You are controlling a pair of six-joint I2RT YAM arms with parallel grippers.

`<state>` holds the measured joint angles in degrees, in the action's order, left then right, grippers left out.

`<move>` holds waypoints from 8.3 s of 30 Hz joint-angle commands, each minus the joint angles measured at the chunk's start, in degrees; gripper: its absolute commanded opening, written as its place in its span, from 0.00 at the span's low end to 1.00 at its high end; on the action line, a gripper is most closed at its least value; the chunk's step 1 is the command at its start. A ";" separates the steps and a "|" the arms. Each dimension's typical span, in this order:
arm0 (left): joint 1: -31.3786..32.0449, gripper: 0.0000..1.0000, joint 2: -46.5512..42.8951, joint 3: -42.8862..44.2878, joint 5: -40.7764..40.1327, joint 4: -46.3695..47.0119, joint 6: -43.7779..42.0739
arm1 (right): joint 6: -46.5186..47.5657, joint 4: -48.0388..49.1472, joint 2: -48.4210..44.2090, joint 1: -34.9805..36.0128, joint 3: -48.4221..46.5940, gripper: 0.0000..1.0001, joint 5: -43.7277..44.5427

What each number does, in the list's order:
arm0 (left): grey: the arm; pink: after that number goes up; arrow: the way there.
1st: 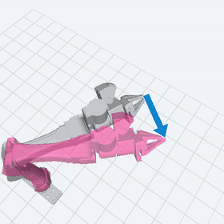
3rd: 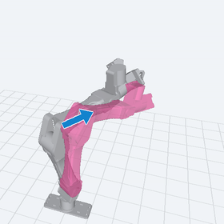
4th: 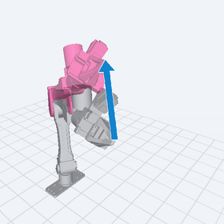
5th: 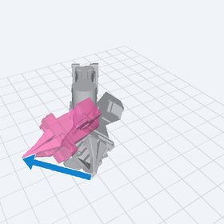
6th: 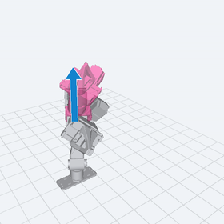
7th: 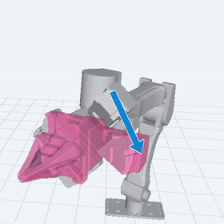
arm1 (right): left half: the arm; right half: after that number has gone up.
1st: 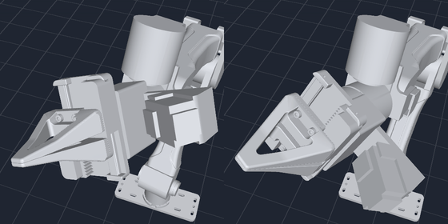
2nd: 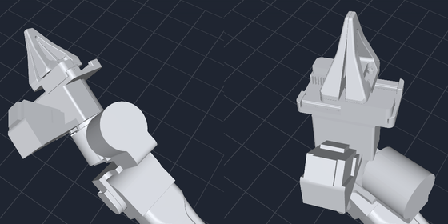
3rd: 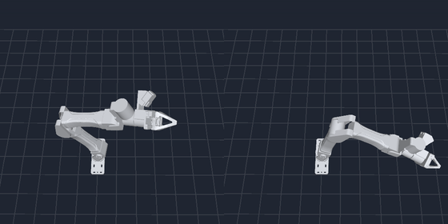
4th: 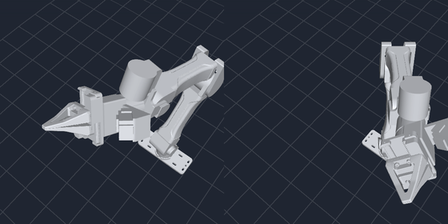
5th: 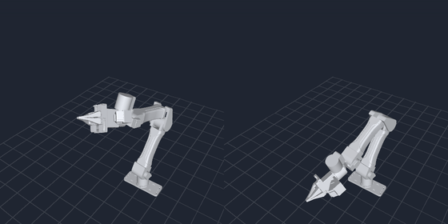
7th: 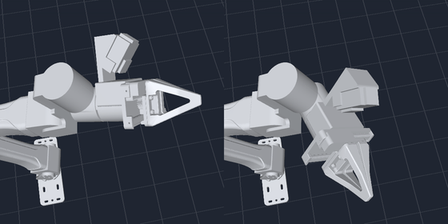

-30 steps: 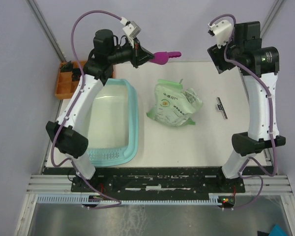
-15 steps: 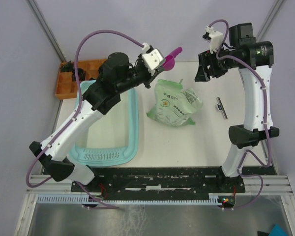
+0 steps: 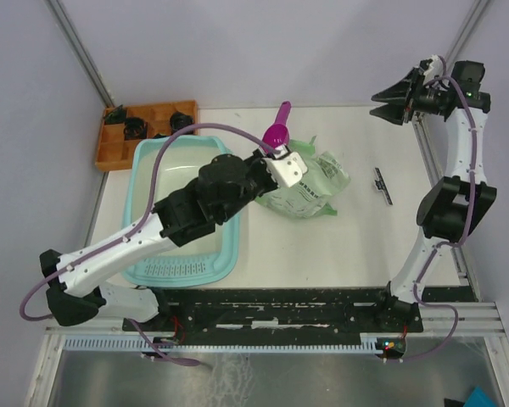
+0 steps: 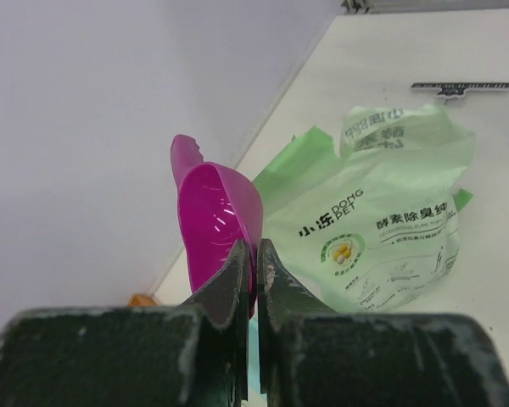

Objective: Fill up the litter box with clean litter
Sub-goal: Adjust the spatula.

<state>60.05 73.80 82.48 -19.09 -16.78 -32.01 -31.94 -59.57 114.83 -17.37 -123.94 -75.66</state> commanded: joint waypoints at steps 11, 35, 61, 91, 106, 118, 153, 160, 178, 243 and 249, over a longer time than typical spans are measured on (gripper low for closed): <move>17.30 0.03 3.65 3.79 -15.41 18.19 -20.46 | -32.13 42.41 6.10 8.59 -15.74 0.64 -13.35; 17.91 0.03 8.83 5.96 -10.34 22.05 -22.17 | -32.55 43.90 0.62 15.12 -4.97 0.62 -13.47; 17.79 0.03 8.57 3.74 -10.30 23.71 -21.93 | -31.26 40.53 -9.83 12.34 0.64 0.61 -13.50; 17.92 0.03 7.11 -0.40 -6.94 27.01 -21.09 | -29.96 37.51 -17.52 7.53 4.05 0.61 -13.32; 18.41 0.03 5.04 -3.51 -5.96 29.57 -20.92 | -29.53 36.29 -14.87 7.45 1.44 0.61 -13.28; 19.37 0.03 4.29 -4.26 -6.56 29.74 -19.76 | -29.90 37.22 -10.85 6.09 -2.33 0.60 -13.29; 20.18 0.03 7.97 -2.90 -5.29 34.14 -25.39 | -29.83 37.05 -13.66 5.69 4.52 0.61 -13.46; 19.52 0.03 9.27 -2.69 -5.22 34.03 -25.41 | -30.03 37.47 -16.13 5.70 4.99 0.61 -13.45; 14.04 0.03 8.88 -5.74 -3.72 35.35 -25.82 | -30.72 39.36 -19.79 5.76 9.79 0.52 -13.42; 4.19 0.20 13.30 -6.26 -5.93 49.20 -31.68 | -34.15 47.70 -23.14 5.83 21.03 0.02 -13.52; 3.21 0.21 16.10 -3.80 -5.30 50.43 -31.58 | -34.12 47.52 -24.56 5.79 23.29 0.02 -13.51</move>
<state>64.51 87.92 74.00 -25.47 23.07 -62.00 -65.10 -11.22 94.11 -13.19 -102.43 -81.32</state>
